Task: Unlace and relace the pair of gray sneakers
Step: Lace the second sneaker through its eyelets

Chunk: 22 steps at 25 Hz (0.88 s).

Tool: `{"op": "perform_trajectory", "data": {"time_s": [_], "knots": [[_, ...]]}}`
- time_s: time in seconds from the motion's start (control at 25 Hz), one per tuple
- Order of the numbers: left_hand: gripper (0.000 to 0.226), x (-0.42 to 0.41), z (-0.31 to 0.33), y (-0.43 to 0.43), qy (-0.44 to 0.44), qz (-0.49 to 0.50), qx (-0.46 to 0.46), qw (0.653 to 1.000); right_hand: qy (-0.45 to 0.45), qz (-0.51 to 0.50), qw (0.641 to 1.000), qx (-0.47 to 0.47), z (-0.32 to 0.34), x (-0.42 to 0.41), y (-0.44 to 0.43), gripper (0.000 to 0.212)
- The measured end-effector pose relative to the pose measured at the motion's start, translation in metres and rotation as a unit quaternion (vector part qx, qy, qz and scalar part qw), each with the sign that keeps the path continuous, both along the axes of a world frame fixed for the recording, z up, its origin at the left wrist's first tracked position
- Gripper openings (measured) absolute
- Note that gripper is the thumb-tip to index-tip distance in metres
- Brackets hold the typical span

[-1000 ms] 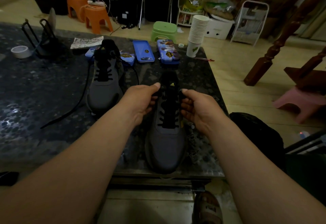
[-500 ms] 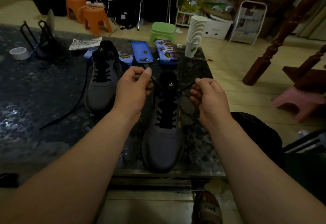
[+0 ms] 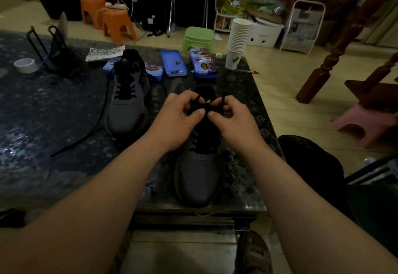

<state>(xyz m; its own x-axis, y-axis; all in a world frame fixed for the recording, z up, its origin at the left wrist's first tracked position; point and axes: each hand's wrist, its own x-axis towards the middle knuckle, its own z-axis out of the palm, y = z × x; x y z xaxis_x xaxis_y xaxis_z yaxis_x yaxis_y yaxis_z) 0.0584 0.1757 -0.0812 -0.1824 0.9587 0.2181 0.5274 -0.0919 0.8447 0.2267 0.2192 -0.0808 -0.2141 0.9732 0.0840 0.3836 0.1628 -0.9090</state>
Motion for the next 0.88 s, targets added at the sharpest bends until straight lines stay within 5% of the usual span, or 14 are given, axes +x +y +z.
{"op": "perform_trajectory", "data": {"time_s": [0.16, 0.4, 0.52, 0.64, 0.88], "knots": [[0.014, 0.0, 0.001, 0.003, 0.047, 0.008, 0.005, 0.999, -0.016, -0.011, 1.0, -0.006, 0.002, 0.0, 0.0, 0.019], [0.011, -0.004, -0.005, 0.006, -0.033, 0.01, -0.001, 0.999, 0.048, 0.001, 0.998, -0.037, 0.002, 0.005, 0.002, 0.014], [0.041, -0.006, -0.012, -0.011, -0.075, -0.005, -0.056, 0.996, 0.038, 0.025, 0.995, -0.09, -0.005, 0.017, -0.009, 0.04], [0.066, 0.004, -0.02, -0.033, 0.025, -0.013, -0.15, 0.988, -0.055, 0.031, 0.995, -0.074, -0.013, 0.019, -0.023, 0.064], [0.033, 0.012, -0.021, -0.031, 0.111, 0.064, -0.136, 0.982, -0.093, -0.016, 0.995, -0.025, -0.007, 0.011, -0.031, 0.06]]}}
